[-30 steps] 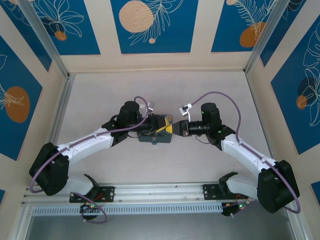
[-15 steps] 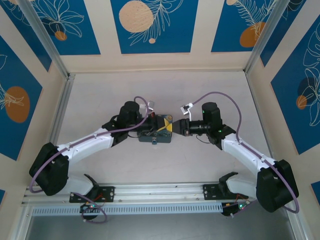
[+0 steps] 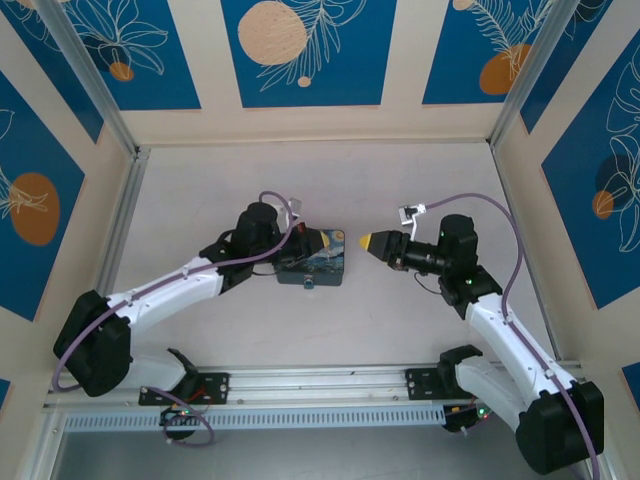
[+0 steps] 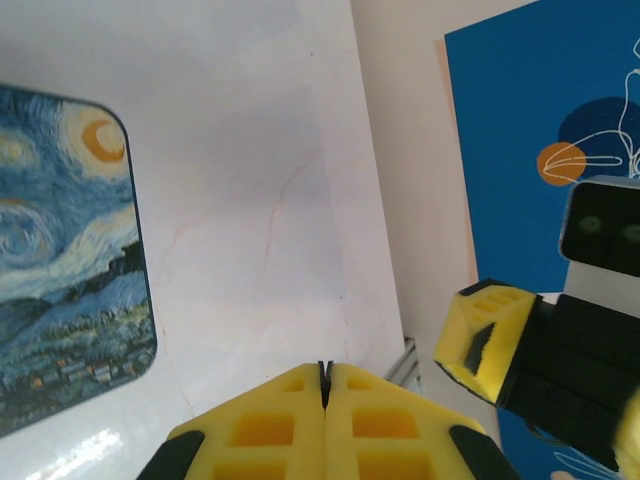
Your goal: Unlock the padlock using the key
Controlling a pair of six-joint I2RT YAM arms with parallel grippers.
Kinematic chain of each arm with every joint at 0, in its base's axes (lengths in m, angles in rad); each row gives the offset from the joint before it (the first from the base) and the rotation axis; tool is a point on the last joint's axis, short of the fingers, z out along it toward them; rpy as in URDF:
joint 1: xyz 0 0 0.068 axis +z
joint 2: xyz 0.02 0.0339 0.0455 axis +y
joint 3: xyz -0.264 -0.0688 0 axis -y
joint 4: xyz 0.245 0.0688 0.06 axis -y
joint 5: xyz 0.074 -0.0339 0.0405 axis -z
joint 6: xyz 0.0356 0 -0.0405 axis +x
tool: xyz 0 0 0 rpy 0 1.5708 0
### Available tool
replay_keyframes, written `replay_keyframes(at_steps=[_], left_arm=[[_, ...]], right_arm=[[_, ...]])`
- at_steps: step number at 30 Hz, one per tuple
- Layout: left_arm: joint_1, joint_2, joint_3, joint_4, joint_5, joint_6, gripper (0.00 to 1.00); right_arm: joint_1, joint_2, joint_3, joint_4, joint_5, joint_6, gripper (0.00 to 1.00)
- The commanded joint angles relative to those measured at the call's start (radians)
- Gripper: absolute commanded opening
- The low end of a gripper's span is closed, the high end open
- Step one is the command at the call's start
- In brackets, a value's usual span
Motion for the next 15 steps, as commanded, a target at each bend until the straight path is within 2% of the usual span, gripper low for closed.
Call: replay_keyframes(at_steps=[1,8,15], left_arm=[[-0.005,-0.026,0.032,0.031,-0.027,0.12,0.0],[-0.005,0.008,0.037,0.166,0.014,0.103,0.0],[-0.006,0.018,0.05,0.222,0.011,0.052,0.0]], right_arm=[[0.015,0.019,-0.027,0.092,0.044,0.098,0.53],[0.066,0.115,0.009,0.219,0.034,0.075,0.51],[0.092,0.191,0.026,0.312,0.005,0.06,0.48]])
